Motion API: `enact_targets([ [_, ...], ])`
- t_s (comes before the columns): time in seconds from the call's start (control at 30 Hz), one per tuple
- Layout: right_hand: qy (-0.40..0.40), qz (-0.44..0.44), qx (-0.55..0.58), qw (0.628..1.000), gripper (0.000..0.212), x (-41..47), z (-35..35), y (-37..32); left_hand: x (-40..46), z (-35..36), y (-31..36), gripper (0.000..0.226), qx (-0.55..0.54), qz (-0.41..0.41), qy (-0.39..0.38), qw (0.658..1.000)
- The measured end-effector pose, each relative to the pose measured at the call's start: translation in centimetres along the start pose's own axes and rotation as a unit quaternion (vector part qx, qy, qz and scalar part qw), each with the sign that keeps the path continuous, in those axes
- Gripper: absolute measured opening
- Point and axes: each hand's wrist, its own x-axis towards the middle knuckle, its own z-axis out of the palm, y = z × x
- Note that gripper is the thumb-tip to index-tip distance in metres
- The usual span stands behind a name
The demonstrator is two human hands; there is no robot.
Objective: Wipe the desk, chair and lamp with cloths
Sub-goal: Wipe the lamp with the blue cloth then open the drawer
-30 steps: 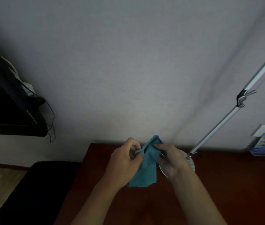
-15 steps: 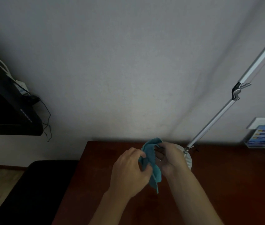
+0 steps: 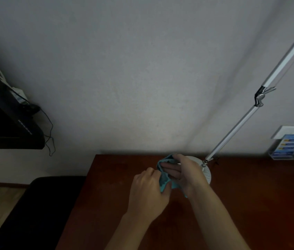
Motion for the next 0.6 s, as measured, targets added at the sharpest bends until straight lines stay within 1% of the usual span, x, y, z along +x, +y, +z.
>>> enact_targets([
  [0.07,-0.007,-0.007,-0.034,0.999,0.020,0.1,-0.3,0.1,0.2,-0.1,-0.3,0.027,-0.018,-0.001,0.002,1.000],
  [0.13,-0.005,-0.028,-0.072,0.997,0.017,0.2,-0.7,0.3,0.5,-0.3,-0.5,0.019,-0.024,-0.006,0.006,1.000],
  [0.2,0.020,-0.068,-0.137,0.988,0.016,0.3,-1.0,0.5,0.8,-0.7,-0.8,0.012,-0.025,-0.020,0.007,0.999],
  [0.3,0.071,-0.130,-0.221,0.964,0.017,0.9,-1.9,0.8,1.5,-1.3,-1.4,0.015,-0.021,-0.036,-0.010,0.999],
  [0.33,0.097,-0.155,-0.259,0.949,0.019,1.1,-2.4,0.9,1.6,-1.5,-1.6,0.017,-0.012,-0.033,-0.013,0.999],
  [0.37,0.131,-0.181,-0.315,0.922,0.022,1.3,-2.9,1.0,1.6,-1.7,-1.8,0.018,-0.001,-0.023,-0.017,1.000],
  [0.43,0.192,-0.218,-0.437,0.851,0.027,1.4,-3.9,1.2,1.4,-1.9,-2.4,0.020,0.024,0.010,-0.035,0.999],
  [0.47,0.202,-0.222,-0.479,0.825,0.027,1.3,-4.3,1.3,1.1,-1.9,-2.7,0.021,0.037,0.028,-0.050,0.998],
  [0.5,0.195,-0.218,-0.505,0.812,0.025,1.3,-4.6,1.6,0.8,-1.8,-3.2,0.022,0.046,0.045,-0.067,0.996],
  [0.6,0.154,-0.178,-0.548,0.803,0.019,1.4,-5.0,3.3,0.3,-1.4,-4.7,0.019,0.047,0.058,-0.113,0.991],
])
